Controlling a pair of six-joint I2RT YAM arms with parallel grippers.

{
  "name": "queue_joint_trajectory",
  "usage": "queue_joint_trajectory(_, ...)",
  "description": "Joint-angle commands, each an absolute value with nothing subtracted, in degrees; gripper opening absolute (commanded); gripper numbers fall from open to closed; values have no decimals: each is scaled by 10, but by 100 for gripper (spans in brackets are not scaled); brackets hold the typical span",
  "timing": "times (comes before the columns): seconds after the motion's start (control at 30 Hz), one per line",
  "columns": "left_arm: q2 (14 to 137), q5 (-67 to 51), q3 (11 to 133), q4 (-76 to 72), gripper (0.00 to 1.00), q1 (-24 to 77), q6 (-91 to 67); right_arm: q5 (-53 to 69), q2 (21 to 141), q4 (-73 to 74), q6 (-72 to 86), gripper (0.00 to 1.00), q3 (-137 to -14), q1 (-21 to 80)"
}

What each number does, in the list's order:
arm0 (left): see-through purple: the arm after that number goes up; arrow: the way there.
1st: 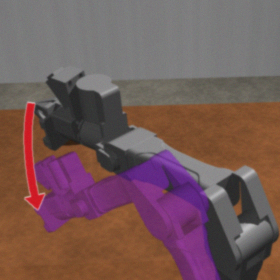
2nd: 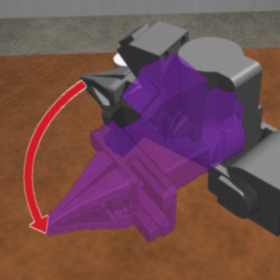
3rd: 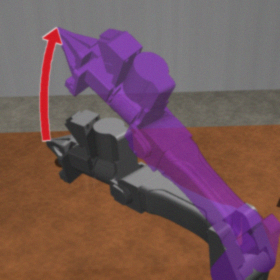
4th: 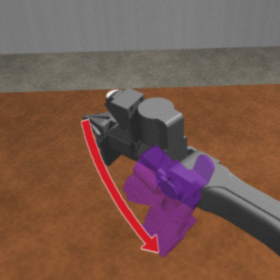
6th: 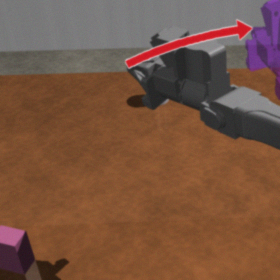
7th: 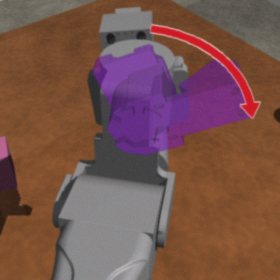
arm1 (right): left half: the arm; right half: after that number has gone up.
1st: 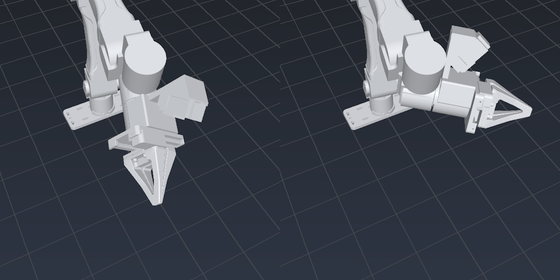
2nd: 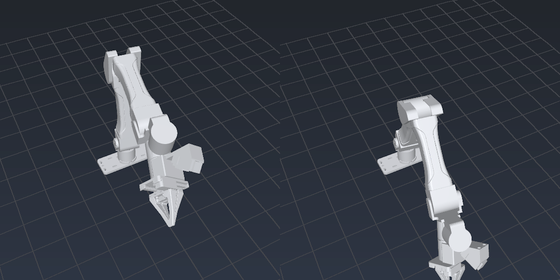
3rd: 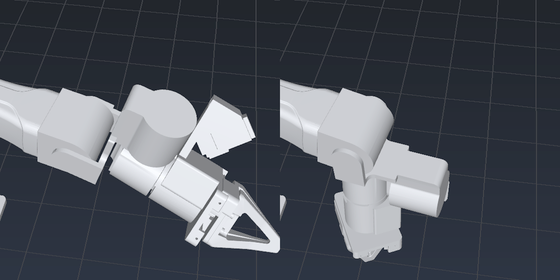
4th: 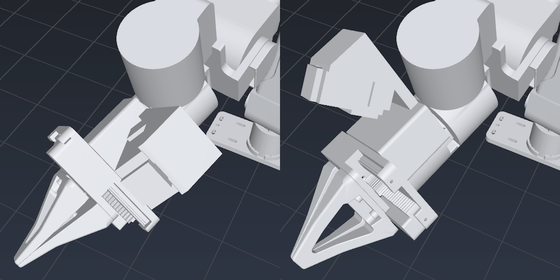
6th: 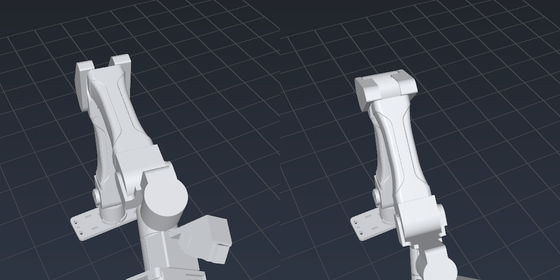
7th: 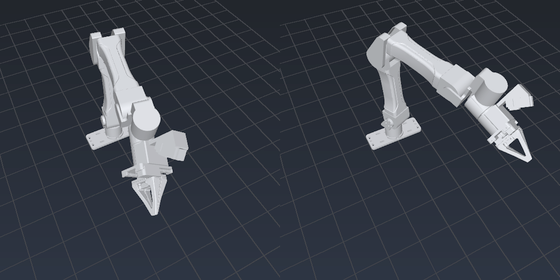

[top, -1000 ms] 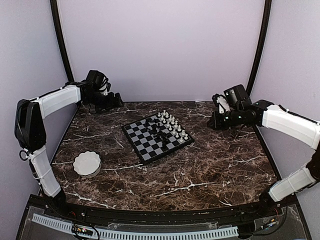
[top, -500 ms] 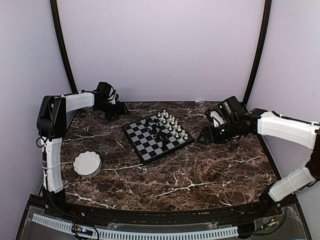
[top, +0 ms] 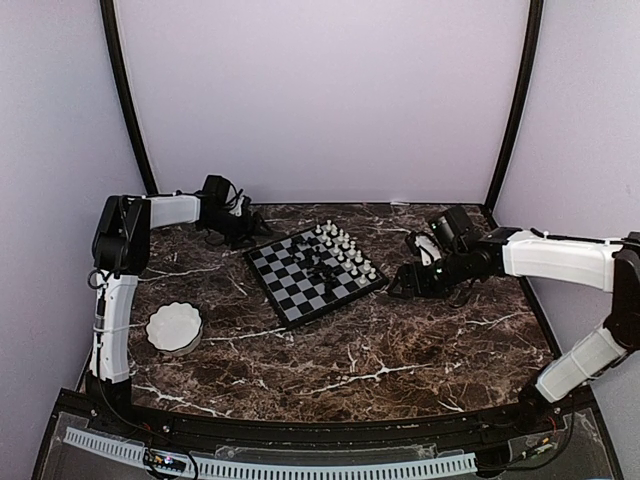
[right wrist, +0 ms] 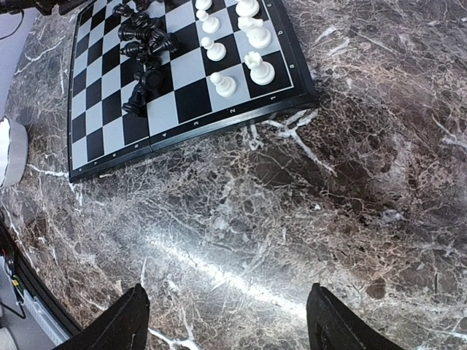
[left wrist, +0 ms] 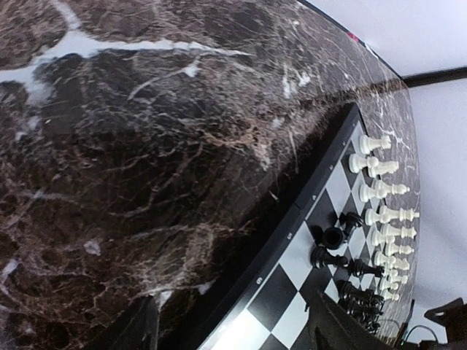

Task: Set up the chess pieces on the board
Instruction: Adjust the chessboard at the center of the board.

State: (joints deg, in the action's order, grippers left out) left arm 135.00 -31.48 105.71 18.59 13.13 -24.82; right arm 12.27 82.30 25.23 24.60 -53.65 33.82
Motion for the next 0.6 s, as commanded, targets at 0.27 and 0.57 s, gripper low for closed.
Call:
queue_joint_trajectory(0.27,1348,-413,1036,162,95,130,-225,153,896,192,284,74,-563,338)
queue_joint_trajectory(0.57,1344,-423,1029,171,99,135,-215,157,919,190,289,73,-571,327)
